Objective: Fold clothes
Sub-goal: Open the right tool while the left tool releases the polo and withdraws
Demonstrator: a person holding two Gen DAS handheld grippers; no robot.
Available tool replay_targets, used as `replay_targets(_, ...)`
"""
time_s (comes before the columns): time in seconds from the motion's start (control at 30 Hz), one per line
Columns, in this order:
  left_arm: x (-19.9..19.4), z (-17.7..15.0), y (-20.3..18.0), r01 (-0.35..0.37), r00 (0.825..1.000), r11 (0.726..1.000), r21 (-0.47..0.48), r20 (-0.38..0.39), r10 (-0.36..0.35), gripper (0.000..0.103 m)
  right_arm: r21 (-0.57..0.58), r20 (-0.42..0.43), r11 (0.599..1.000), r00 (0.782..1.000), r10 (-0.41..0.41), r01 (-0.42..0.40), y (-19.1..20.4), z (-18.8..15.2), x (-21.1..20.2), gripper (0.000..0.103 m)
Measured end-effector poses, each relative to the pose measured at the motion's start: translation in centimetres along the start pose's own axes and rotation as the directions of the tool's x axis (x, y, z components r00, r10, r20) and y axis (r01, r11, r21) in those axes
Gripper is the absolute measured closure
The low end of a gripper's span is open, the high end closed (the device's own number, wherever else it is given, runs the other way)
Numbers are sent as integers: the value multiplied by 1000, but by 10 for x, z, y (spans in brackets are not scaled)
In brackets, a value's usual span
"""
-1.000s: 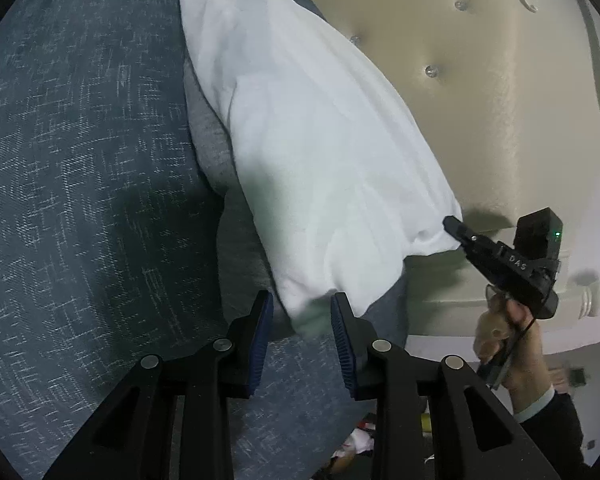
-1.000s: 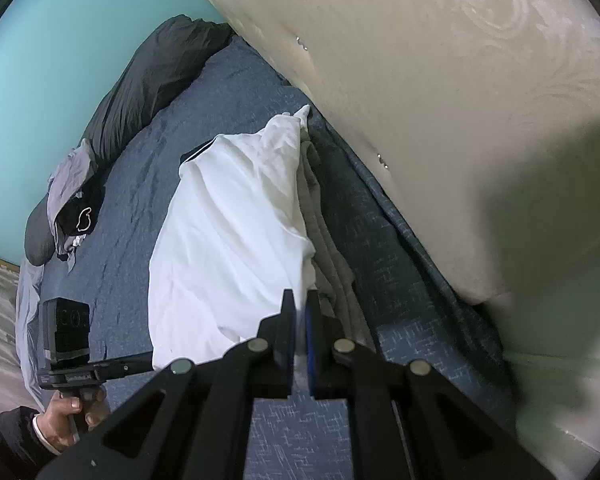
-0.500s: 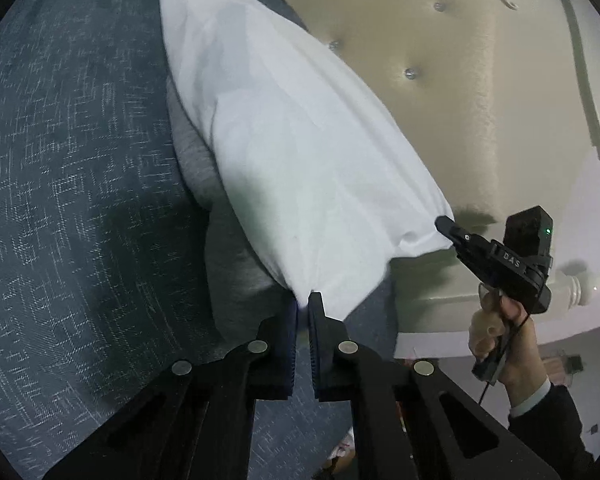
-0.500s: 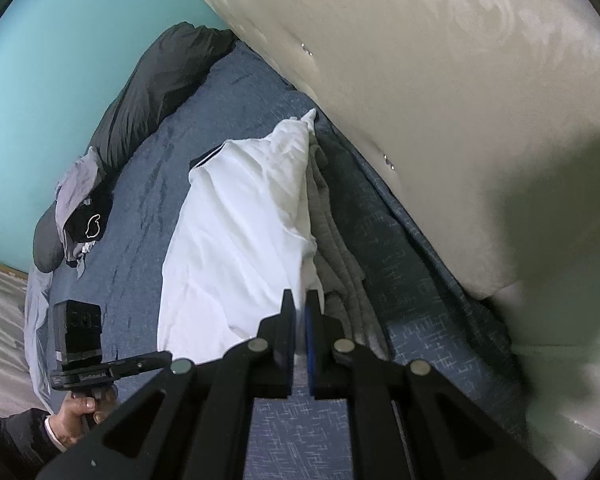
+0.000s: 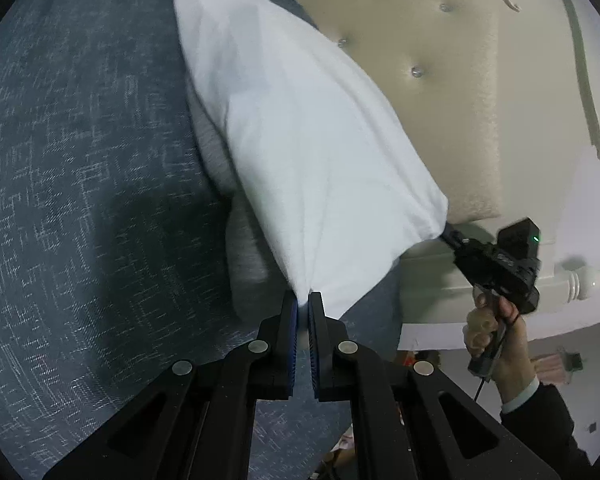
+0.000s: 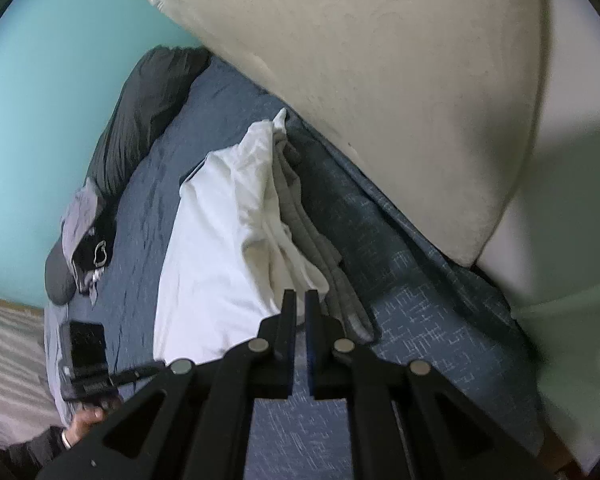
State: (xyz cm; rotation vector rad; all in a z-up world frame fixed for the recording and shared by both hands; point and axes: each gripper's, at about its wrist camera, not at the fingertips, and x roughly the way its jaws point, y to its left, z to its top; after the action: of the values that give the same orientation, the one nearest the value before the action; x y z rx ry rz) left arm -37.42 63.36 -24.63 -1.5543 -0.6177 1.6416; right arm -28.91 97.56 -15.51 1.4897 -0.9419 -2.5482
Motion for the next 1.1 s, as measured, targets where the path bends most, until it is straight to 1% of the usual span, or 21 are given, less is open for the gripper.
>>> replay_targets(0.03,0,0,0,1,1000,1000,0,0,-1,98,2,34,1000,999,23,-23,1,0,-4,99)
replay_targets(0.07,1,-1,-1,1,1000,1000,2,-1,-1,98,4,64,999,997,34,-35,2,-1,-9,96)
replay_targets(0.1,1,-1,-1,2,1000,1000,3,-1,-2,98,3,93,999,995,44,-45,3,-1,-13,91)
replay_targets(0.13,1,-1,-1,2,1000,1000,5,-2,-2,98,-8,121,999,991,51,-50,5,-2,-17,73)
replay_targets(0.17,2,0,-1,1,1000,1000,5,-3,-1,98,-19,144,998,988,59,-57,7,-3,-21,63)
replay_targets(0.2,2,0,-1,1,1000,1000,4,-3,-1,98,-33,138,997,988,74,-70,10,-2,-20,55)
replay_targets(0.23,1,0,-1,-1,1000,1000,5,-3,1,98,-48,131,996,988,86,-80,13,-2,-19,55)
replay_targets(0.3,0,-2,-1,-3,1000,1000,9,-5,3,98,-83,100,996,994,50,-42,20,-1,-10,53)
replay_targets(0.37,0,-2,-1,-5,1000,1000,11,-5,5,98,-89,76,996,997,12,-5,20,0,3,50)
replay_targets(0.43,0,-2,0,-6,1000,1000,12,-7,6,98,-84,58,996,998,-33,38,18,2,17,50)
replay_targets(0.47,0,-2,0,-7,1000,1000,14,-7,7,98,-79,54,996,998,-34,38,15,2,22,50)
replay_targets(0.63,-3,-3,2,-8,1000,1000,23,-8,8,98,-43,27,999,1000,4,-3,4,1,47,51)
replay_targets(0.67,-3,-3,2,-7,1000,1000,24,-8,7,98,-38,33,999,999,10,-9,2,1,48,60)
replay_targets(0.7,-3,-3,2,-7,1000,1000,24,-8,7,98,-37,44,999,999,12,-11,1,0,50,66)
replay_targets(0.77,-4,-3,2,-7,1000,1000,28,-8,7,98,-37,48,999,999,16,-15,1,-2,54,84)
replay_targets(0.8,-5,-3,1,-7,1000,1000,30,-8,8,98,-45,47,999,999,18,-16,3,-4,55,89)
replay_targets(0.87,-7,-3,0,-10,1000,999,34,-8,10,98,-78,58,997,998,0,4,10,-6,53,93)
replay_targets(0.97,-11,-2,-1,-15,1000,999,43,-9,15,98,-94,87,996,996,-1,9,18,-7,42,95)
replay_targets(1.03,-14,-1,-3,-18,1000,999,50,-10,19,98,-93,77,996,997,7,0,24,-6,35,95)
replay_targets(1.1,-17,-1,-3,-19,1000,998,55,-13,20,98,-68,53,998,998,18,-15,27,-6,28,95)
